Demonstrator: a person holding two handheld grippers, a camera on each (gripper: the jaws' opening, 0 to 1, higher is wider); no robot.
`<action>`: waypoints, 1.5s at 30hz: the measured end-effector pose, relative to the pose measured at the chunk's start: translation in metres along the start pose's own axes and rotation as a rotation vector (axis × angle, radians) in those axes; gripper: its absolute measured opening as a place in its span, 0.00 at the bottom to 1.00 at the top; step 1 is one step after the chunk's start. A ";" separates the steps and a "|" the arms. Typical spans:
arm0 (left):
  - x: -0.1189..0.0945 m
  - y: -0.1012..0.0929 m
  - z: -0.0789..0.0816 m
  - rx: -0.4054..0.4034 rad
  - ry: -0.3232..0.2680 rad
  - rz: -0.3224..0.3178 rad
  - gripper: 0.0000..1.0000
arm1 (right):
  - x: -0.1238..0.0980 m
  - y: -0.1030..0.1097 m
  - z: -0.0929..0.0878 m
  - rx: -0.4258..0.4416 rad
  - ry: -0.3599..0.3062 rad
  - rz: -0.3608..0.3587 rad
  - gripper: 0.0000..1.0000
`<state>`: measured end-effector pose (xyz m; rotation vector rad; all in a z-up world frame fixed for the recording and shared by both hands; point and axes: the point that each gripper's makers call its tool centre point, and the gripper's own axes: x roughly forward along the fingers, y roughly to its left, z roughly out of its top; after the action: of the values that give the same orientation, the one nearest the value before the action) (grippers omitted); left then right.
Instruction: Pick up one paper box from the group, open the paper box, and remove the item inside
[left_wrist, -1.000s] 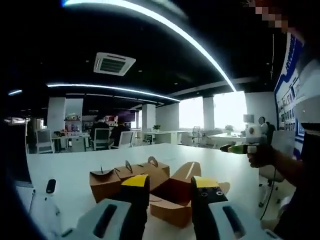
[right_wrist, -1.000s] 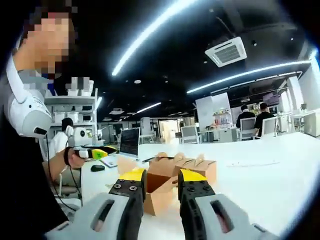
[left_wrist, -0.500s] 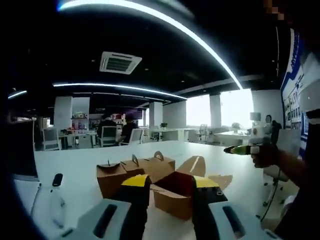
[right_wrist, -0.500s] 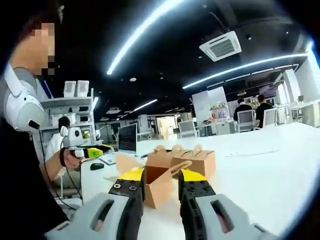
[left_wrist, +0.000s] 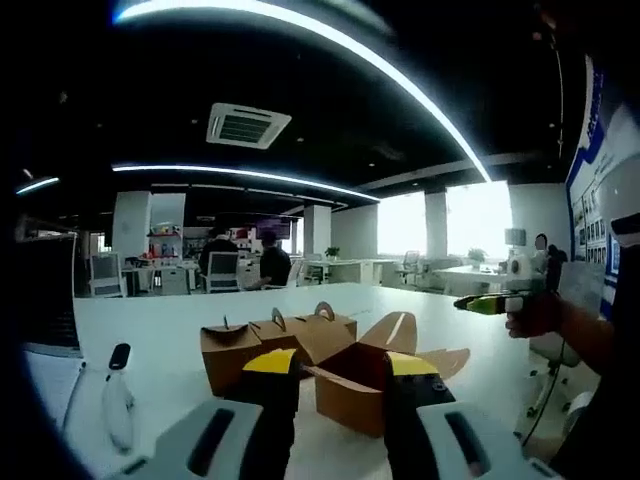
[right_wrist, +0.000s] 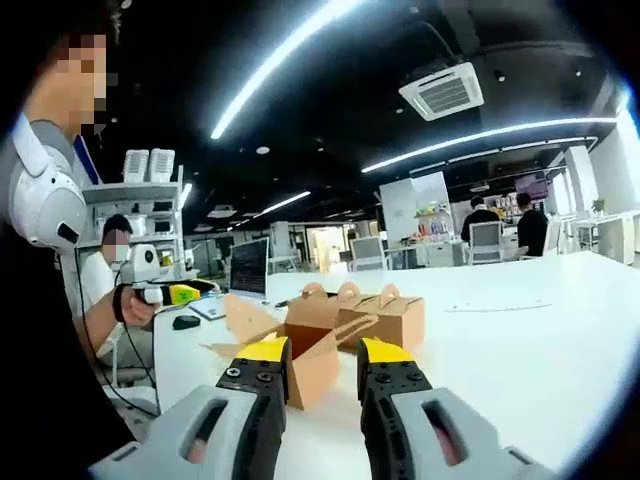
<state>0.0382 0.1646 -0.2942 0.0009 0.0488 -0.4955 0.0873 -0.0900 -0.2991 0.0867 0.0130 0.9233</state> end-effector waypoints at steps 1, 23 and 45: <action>0.000 -0.001 0.000 -0.002 -0.001 -0.003 0.35 | -0.001 0.001 0.004 -0.008 -0.007 0.001 0.27; -0.014 0.023 -0.016 -0.094 -0.022 0.065 0.32 | 0.010 0.001 0.008 0.009 -0.004 -0.013 0.27; -0.013 0.015 -0.019 -0.100 -0.016 0.046 0.33 | 0.005 0.001 0.007 0.002 0.004 -0.017 0.27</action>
<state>0.0330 0.1840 -0.3125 -0.0997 0.0575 -0.4465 0.0897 -0.0858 -0.2915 0.0864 0.0183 0.9068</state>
